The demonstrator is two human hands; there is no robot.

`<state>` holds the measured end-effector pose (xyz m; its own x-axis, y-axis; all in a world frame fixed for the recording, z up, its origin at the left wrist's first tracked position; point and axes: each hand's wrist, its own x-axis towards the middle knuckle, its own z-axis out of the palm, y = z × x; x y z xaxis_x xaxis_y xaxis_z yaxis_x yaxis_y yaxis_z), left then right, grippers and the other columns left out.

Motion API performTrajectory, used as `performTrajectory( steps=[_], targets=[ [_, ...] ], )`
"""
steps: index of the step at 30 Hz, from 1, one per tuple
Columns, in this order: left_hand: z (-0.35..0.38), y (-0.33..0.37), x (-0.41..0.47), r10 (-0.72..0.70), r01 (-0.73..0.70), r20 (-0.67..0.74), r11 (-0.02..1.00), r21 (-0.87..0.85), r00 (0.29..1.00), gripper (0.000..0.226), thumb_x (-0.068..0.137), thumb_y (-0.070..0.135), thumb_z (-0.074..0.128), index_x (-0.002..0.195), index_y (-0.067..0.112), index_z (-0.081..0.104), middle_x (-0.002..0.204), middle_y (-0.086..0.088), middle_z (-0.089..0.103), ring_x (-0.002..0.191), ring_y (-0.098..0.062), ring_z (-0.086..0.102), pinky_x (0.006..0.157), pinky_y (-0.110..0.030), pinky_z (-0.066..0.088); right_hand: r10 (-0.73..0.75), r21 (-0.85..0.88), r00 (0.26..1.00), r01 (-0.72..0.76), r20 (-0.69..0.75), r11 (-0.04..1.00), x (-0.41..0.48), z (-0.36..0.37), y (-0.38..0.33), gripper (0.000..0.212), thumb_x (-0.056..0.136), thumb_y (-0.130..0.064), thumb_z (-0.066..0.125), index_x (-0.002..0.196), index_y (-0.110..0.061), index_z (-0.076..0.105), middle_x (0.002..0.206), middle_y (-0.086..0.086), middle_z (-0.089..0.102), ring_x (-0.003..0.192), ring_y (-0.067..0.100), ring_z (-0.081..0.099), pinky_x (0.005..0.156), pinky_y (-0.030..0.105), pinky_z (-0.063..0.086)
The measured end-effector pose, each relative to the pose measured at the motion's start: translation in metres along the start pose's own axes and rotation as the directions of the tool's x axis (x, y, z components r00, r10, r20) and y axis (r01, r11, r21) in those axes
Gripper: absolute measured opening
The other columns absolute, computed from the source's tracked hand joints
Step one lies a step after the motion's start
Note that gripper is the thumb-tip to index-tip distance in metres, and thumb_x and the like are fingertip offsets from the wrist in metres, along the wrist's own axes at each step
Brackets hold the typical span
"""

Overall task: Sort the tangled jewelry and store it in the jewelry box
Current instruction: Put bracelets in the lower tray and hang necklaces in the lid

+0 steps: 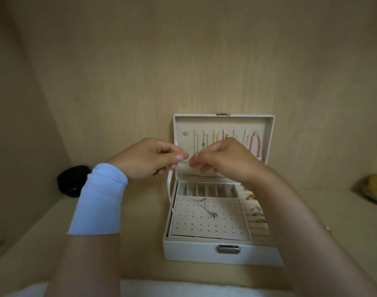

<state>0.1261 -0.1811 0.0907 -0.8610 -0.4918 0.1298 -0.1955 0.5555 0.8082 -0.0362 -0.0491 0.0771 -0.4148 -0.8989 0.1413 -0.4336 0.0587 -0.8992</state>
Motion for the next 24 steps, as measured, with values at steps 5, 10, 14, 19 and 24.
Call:
performTrajectory(
  steps=[5, 10, 14, 19, 24],
  targets=[
    [0.009, -0.01, 0.009, -0.034, 0.04, 0.152, 0.999, -0.036, 0.988, 0.024, 0.1, 0.029, 0.053, 0.107, 0.021, 0.074, 0.062, 0.009, 0.048, 0.055, -0.007, 0.043, 0.057, -0.018, 0.041, 0.004, 0.222, 1.0, -0.008, 0.019, 0.975, 0.006, 0.007, 0.002, 0.024, 0.1, -0.018, 0.059, 0.093, -0.001, 0.073, 0.072, 0.009, 0.071, 0.065, 0.017, 0.067, 0.062, 0.022, 0.056],
    [0.021, -0.018, 0.021, 0.003, 0.008, 0.049, 0.976, -0.219, 0.999, 0.032, 0.093, 0.044, 0.059, 0.066, 0.029, 0.069, 0.074, -0.002, 0.055, 0.067, -0.012, 0.051, 0.067, -0.025, 0.043, 0.027, 0.229, 0.999, -0.021, -0.026, 0.973, 0.009, 0.006, 0.007, 0.028, 0.103, -0.024, 0.052, 0.083, -0.011, 0.066, 0.056, 0.003, 0.049, 0.051, 0.022, 0.051, 0.062, 0.036, 0.054],
    [0.017, -0.027, 0.027, 0.019, -0.011, 0.005, 0.769, -0.64, 1.0, 0.033, 0.093, 0.033, 0.057, 0.061, 0.023, 0.062, 0.092, -0.004, 0.07, 0.083, -0.018, 0.065, 0.085, -0.033, 0.054, 0.075, 0.268, 0.994, -0.05, -0.082, 0.962, 0.01, 0.001, 0.009, 0.025, 0.101, -0.023, 0.049, 0.08, -0.014, 0.058, 0.059, 0.002, 0.035, 0.046, 0.017, 0.031, 0.049, 0.029, 0.038],
    [0.017, -0.028, 0.032, -0.075, -0.043, -0.122, 0.657, -0.753, 0.99, 0.026, 0.101, 0.023, 0.05, 0.078, 0.012, 0.055, 0.06, 0.0, 0.049, 0.052, -0.016, 0.047, 0.061, -0.035, 0.056, 0.046, 0.196, 0.984, -0.012, -0.169, 0.981, 0.013, 0.005, 0.015, 0.026, 0.101, -0.027, 0.055, 0.083, -0.012, 0.067, 0.058, -0.001, 0.038, 0.045, 0.013, 0.031, 0.046, 0.026, 0.032],
    [0.02, -0.029, 0.039, -0.163, -0.07, -0.495, 0.905, -0.419, 0.853, 0.026, 0.09, 0.028, 0.067, 0.07, 0.015, 0.058, 0.056, 0.005, 0.047, 0.051, -0.012, 0.04, 0.051, -0.024, 0.041, -0.089, 0.071, 0.911, 0.129, -0.403, 0.989, 0.03, 0.019, 0.012, 0.018, 0.094, -0.025, 0.069, 0.082, -0.015, 0.076, 0.048, -0.017, 0.054, 0.046, 0.001, 0.049, 0.055, 0.018, 0.04]
  ],
)
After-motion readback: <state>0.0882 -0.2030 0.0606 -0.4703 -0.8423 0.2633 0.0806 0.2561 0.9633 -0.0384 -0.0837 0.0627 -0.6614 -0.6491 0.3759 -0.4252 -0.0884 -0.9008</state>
